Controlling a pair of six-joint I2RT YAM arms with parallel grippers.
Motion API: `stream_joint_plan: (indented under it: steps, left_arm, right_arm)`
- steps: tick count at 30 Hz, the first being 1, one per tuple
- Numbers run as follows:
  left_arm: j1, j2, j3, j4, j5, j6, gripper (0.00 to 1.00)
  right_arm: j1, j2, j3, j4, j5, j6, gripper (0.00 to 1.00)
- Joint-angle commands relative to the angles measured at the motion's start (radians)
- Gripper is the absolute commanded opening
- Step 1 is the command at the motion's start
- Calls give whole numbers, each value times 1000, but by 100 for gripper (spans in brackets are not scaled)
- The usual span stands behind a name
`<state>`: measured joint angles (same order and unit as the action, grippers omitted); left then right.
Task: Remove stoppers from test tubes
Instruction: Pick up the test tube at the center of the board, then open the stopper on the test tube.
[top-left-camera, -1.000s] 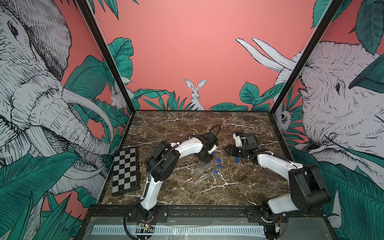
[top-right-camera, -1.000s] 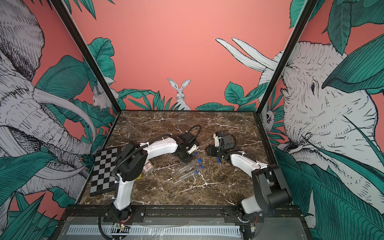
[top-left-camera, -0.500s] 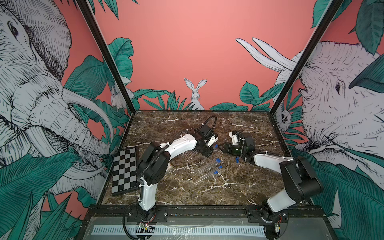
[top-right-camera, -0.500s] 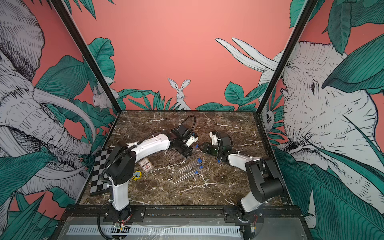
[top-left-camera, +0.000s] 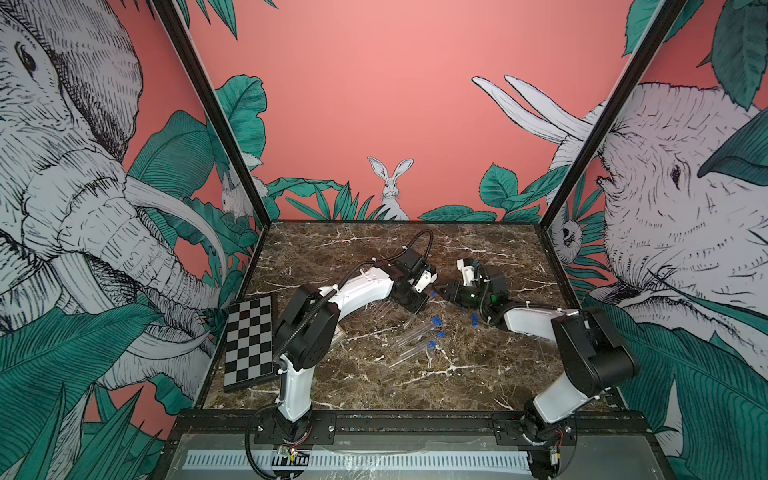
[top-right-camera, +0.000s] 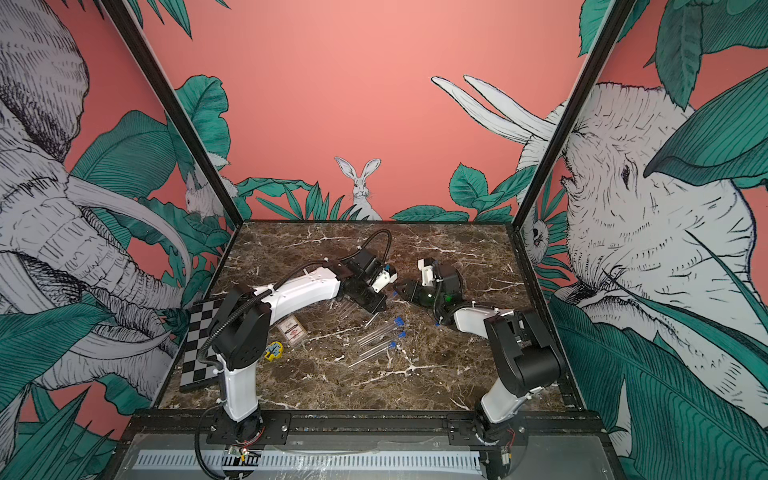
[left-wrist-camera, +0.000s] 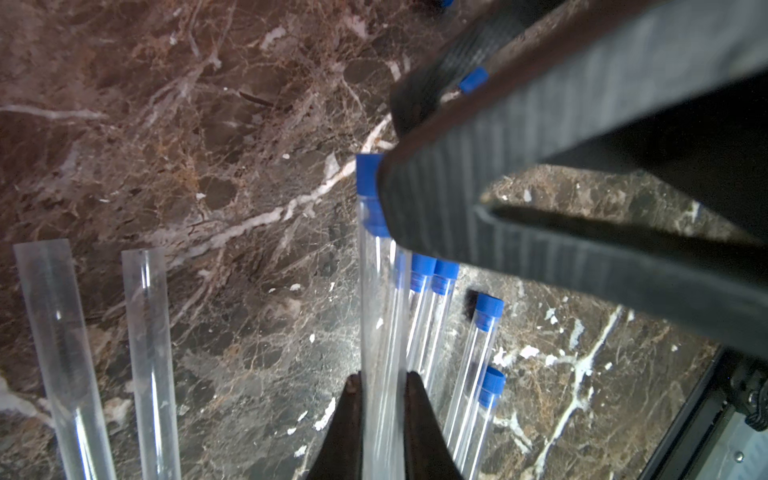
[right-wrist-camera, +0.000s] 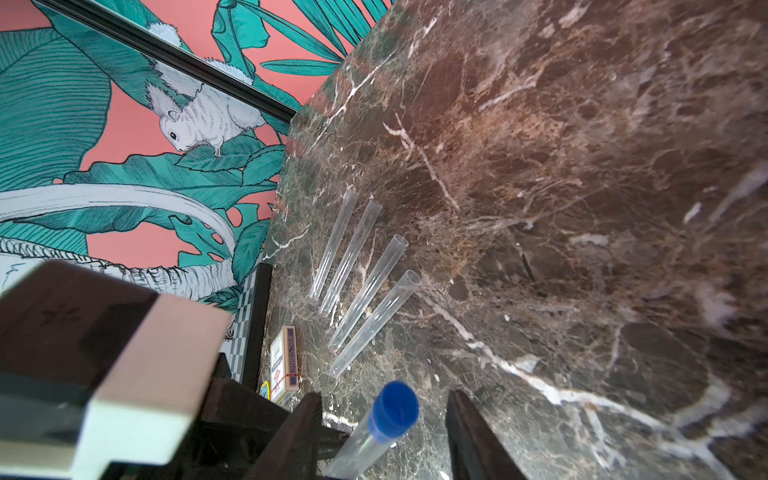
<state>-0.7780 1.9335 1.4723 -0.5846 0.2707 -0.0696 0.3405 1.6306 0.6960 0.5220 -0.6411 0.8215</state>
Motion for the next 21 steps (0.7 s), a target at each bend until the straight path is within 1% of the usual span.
stream_joint_plan:
  steps: [1, 4, 10, 21]
  left_arm:
    - [-3, -54, 9, 18, 12, -18, 8]
    - [-3, -52, 11, 20, 18, -20, 8]
    - [-4, -50, 14, 25, 21, -22, 8]
    - [-4, -57, 13, 29, 25, -23, 8]
  right_arm:
    - [7, 19, -13, 74, -12, 32, 47]
    - [8, 31, -12, 109, -18, 54, 46]
    - [9, 48, -21, 182, -24, 98, 40]
    - [9, 77, -26, 262, -35, 153, 30]
